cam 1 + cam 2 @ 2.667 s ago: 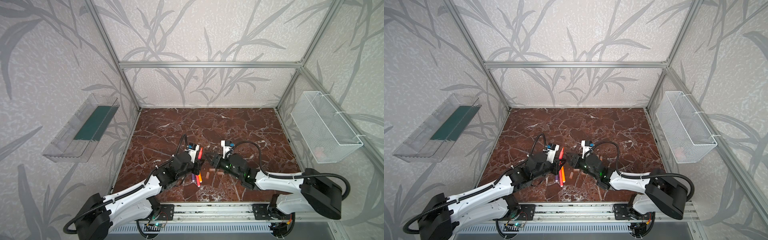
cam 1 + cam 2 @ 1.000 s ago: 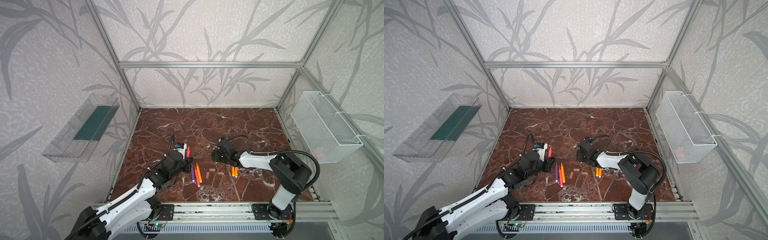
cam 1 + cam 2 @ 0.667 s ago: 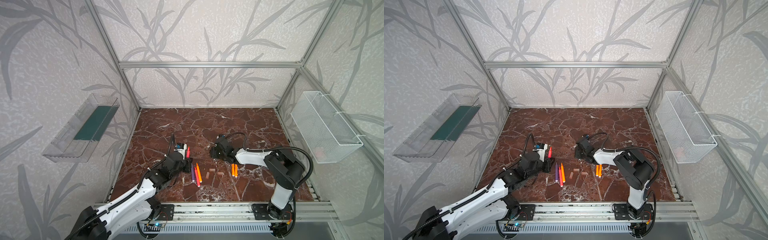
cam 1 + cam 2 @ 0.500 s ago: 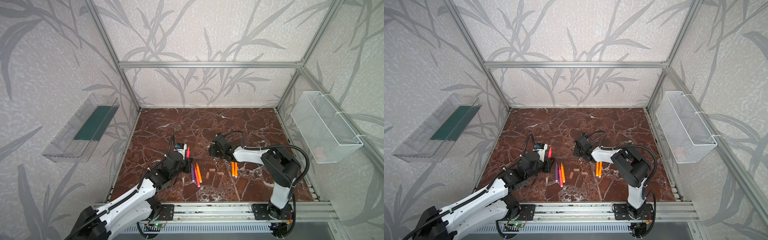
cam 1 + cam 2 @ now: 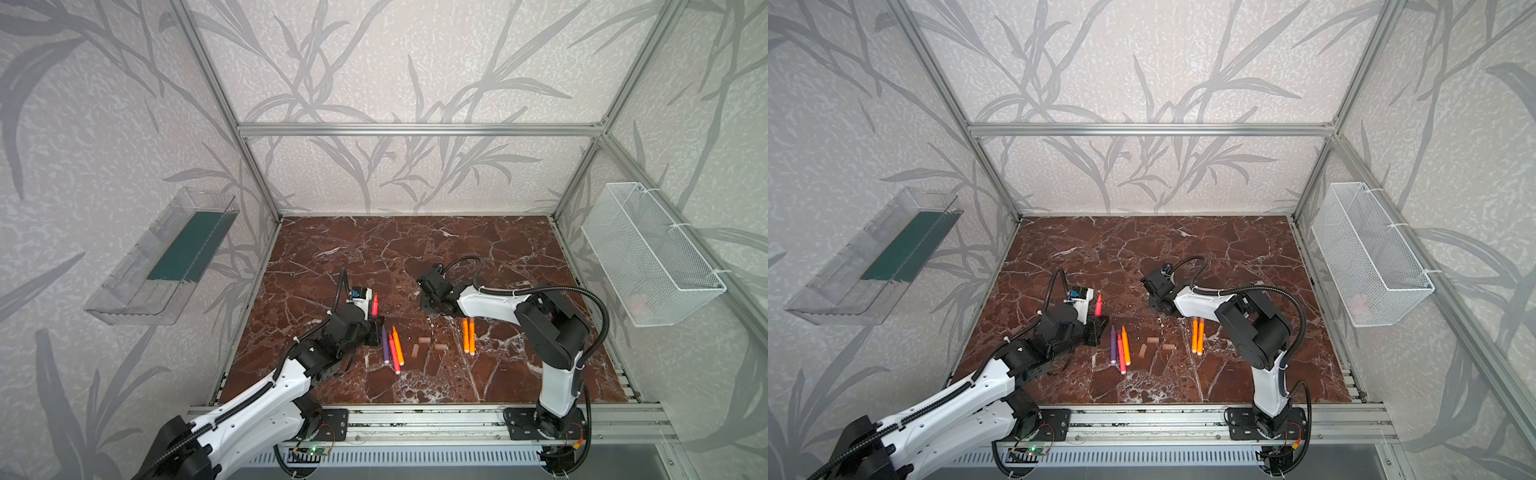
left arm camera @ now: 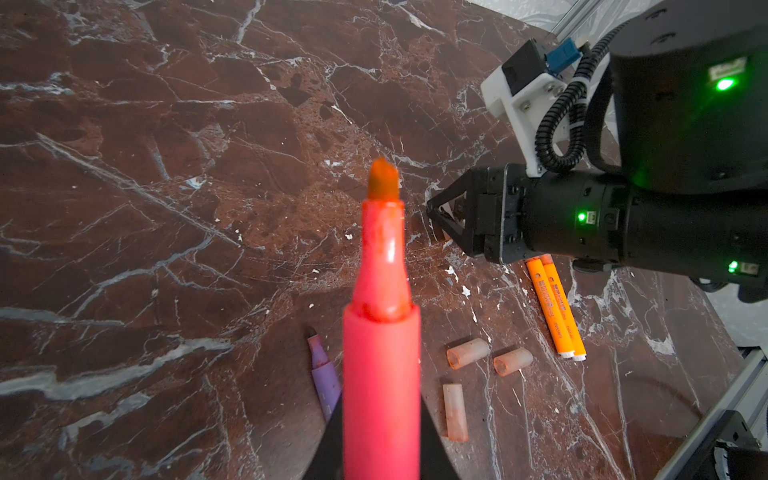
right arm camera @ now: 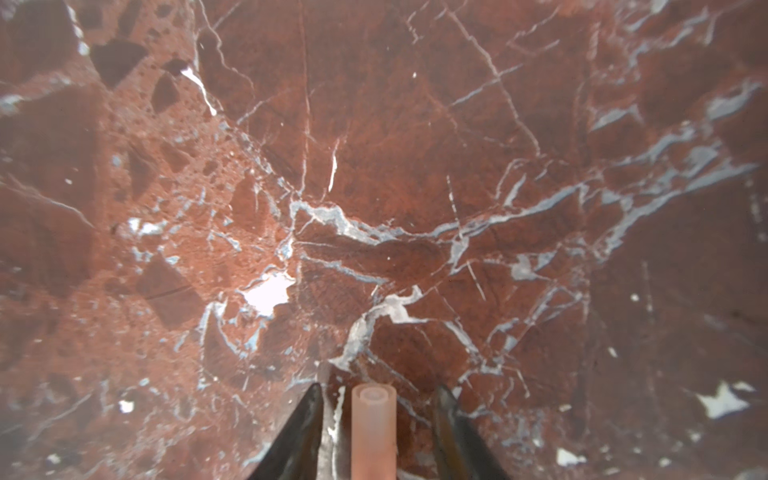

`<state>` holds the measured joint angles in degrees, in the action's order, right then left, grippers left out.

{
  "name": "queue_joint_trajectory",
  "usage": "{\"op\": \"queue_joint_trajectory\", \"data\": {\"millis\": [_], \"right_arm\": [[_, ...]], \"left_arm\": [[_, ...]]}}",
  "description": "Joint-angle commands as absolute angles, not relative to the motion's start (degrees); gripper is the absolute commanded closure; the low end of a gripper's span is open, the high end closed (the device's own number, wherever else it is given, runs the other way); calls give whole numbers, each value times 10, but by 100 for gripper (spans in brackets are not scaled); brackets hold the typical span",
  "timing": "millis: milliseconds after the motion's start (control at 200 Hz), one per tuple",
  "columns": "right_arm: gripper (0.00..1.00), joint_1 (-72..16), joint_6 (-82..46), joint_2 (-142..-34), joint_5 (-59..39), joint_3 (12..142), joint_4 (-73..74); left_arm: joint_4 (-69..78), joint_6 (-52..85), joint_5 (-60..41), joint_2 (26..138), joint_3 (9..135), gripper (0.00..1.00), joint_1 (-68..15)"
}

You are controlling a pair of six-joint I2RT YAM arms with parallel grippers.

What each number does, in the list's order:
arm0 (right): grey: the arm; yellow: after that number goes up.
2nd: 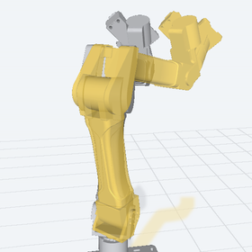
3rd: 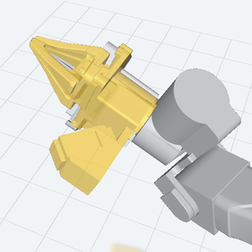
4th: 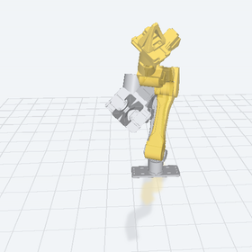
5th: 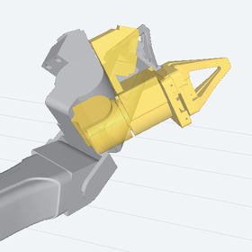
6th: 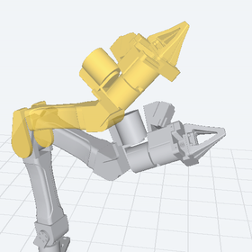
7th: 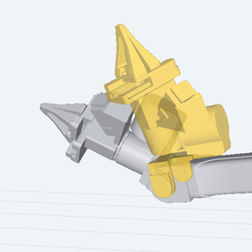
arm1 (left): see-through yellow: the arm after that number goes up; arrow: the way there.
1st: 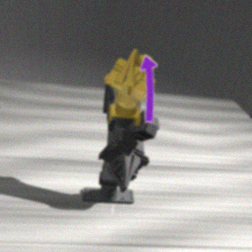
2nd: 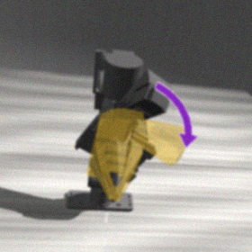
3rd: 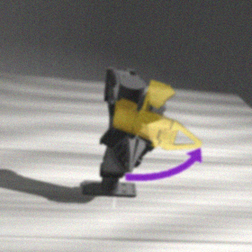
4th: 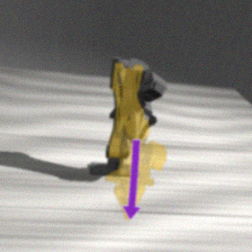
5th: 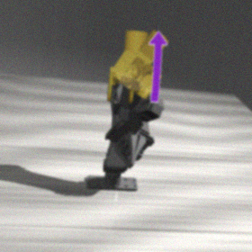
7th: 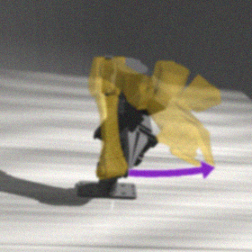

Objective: Insert the pens into the pen caps
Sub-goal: 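Grasp the pale pink cap with the right gripper and lift it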

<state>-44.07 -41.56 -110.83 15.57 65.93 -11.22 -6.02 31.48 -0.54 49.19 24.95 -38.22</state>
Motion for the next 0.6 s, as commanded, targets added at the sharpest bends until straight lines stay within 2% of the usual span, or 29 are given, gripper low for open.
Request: {"op": "queue_joint_trajectory", "data": {"millis": [0,375,595], "right_arm": [[60,-450,-406,-1137,188,675,-190],[73,-459,-406,-1150,194,683,-207],[87,-460,-409,-1150,192,681,-205]], "left_arm": [[-64,311,0,486,244,100,-380],[-63,312,0,483,244,100,-378],[-64,311,-2,481,244,100,-378]]}}
